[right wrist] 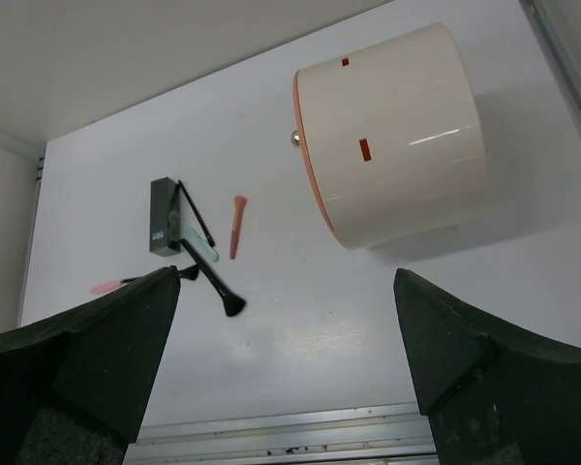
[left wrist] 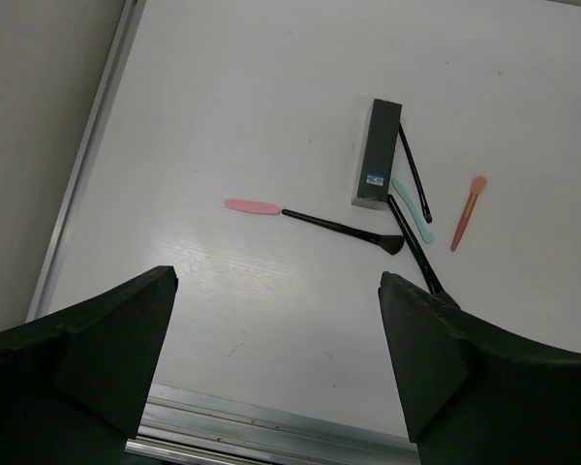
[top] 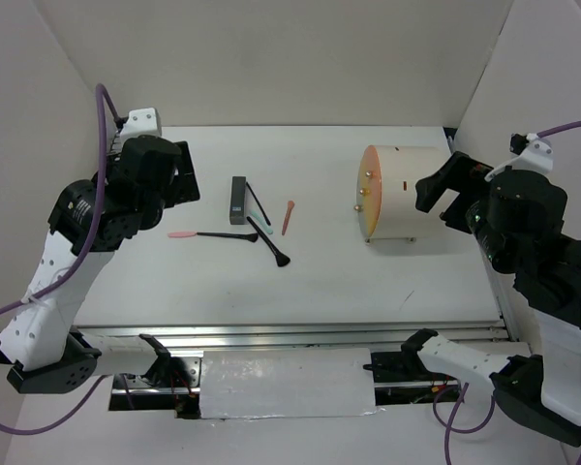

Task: Organize the makeup

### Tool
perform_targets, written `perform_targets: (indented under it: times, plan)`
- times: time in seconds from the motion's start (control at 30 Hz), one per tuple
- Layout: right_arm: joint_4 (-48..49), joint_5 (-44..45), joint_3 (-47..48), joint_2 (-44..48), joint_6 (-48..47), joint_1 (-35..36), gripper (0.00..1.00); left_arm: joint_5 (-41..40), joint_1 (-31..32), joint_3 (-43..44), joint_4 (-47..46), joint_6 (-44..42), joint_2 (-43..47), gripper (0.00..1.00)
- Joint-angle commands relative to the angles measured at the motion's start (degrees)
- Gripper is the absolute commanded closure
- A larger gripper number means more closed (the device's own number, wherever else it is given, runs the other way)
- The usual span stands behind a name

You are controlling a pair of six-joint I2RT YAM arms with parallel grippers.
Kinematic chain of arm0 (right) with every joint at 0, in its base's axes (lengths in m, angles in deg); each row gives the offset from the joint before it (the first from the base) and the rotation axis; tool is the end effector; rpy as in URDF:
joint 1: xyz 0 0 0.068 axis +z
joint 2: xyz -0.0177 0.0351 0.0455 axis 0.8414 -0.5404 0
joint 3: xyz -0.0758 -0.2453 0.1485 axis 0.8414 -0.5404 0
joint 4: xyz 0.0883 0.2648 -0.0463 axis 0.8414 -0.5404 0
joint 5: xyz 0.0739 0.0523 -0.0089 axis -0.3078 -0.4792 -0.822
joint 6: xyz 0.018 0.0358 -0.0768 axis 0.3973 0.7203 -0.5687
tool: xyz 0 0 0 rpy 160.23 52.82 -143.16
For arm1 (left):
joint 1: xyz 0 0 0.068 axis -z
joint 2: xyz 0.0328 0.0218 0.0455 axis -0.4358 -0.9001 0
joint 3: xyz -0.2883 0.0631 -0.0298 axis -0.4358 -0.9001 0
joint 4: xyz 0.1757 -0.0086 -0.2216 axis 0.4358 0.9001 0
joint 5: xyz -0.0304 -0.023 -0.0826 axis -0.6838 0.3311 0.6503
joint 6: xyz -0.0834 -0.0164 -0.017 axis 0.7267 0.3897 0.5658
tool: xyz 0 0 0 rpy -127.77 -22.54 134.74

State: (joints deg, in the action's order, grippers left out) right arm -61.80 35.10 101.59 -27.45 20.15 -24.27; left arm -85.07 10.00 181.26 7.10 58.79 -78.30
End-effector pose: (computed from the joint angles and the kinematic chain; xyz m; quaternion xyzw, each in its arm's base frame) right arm 0.1194 0.0292 0.5540 0.1485 0.7997 0.0965 0.5737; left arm 0.2083 -0.0857 0.5220 -0.1607 0.8256 0.0184 0.5405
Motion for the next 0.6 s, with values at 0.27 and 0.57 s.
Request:
perform_targets:
  times: [0.27, 0.57]
  plan:
    - [8.8, -0.1, -1.3, 1.7, -3.3, 0.2, 0.00, 5.5, 0.2, 1.3, -4.0, 1.9, -2.3, 0.00]
    - [15.6, -4.4, -5.9, 5.3, -5.7, 0.2, 0.00, 42.5, 0.2, -14.3, -36.1, 4.1, -5.1, 0.01]
